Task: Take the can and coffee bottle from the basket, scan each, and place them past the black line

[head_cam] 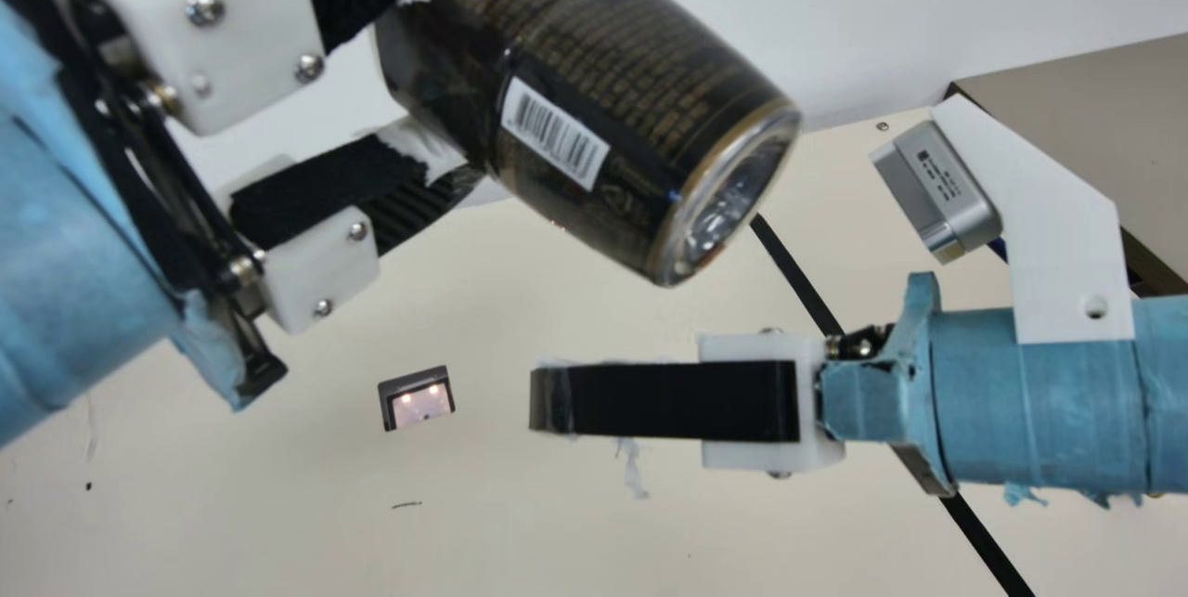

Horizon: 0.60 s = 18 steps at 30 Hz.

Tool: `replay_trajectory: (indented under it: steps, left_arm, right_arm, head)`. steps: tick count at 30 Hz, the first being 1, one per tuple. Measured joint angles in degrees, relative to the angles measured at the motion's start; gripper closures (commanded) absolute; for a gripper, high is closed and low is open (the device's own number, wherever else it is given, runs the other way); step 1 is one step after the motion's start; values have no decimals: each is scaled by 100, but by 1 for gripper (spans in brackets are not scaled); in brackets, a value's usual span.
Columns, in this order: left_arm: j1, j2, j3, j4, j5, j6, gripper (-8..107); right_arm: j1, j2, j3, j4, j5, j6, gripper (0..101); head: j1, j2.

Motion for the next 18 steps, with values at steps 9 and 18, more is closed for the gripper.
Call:
replay_trajectory:
  steps: [9, 18]
  left_arm:
    - [919, -243, 499, -246, 321, 221, 89]
    - [1971, -378, 1090, -798, 971, 800, 89]
  right_arm:
    - [0, 0, 0, 0, 0, 0, 0]
    - [0, 0, 0, 0, 0, 0, 0]
  head:
    - [0, 0]
    - [0, 0]
